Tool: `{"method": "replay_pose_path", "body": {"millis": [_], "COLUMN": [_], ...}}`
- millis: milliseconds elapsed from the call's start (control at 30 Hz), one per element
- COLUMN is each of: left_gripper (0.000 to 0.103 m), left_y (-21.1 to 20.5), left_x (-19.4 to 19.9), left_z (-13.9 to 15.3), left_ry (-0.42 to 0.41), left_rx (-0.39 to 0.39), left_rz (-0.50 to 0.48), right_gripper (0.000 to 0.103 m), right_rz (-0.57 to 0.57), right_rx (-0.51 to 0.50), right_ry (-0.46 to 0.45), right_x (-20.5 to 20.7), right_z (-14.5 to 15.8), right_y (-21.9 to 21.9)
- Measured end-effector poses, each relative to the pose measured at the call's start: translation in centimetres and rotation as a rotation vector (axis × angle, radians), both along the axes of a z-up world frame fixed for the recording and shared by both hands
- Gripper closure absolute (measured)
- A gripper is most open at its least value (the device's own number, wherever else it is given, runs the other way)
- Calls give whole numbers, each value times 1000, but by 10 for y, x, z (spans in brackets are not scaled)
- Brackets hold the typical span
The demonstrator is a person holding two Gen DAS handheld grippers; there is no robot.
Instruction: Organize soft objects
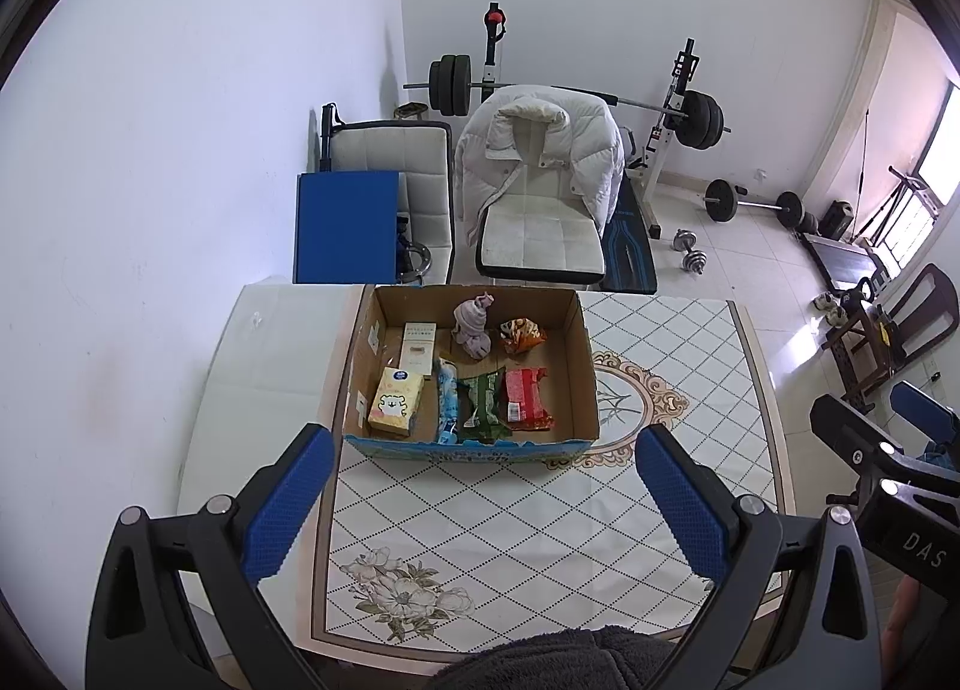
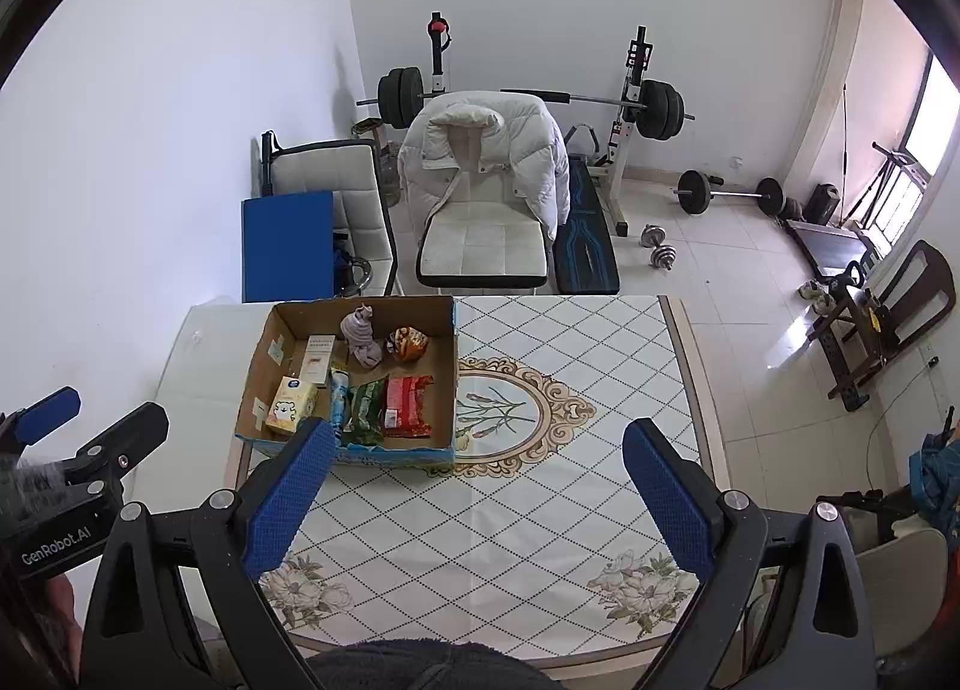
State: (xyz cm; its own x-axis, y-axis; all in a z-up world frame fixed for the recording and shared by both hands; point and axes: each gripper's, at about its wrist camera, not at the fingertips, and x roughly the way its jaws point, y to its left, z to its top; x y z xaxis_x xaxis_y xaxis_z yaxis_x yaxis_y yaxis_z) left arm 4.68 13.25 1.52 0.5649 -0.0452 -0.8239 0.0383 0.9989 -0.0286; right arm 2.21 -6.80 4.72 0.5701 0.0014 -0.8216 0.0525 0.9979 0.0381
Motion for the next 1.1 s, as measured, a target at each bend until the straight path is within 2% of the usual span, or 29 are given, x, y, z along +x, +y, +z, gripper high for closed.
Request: {"method": "replay_pose_path", "body": {"millis": [1100], "left_gripper": [0], "left_y": [0], "left_x": [2], "left_z": [0], "left_ry": [-5], "left_rx": [-1], "left_rz": [-1], "right_gripper": [4], "right_rz": [-29], "right_rx": [-8], "right_ry": [-11], "right_x": [0], "right_z": [1], "right_y": [-3]}}
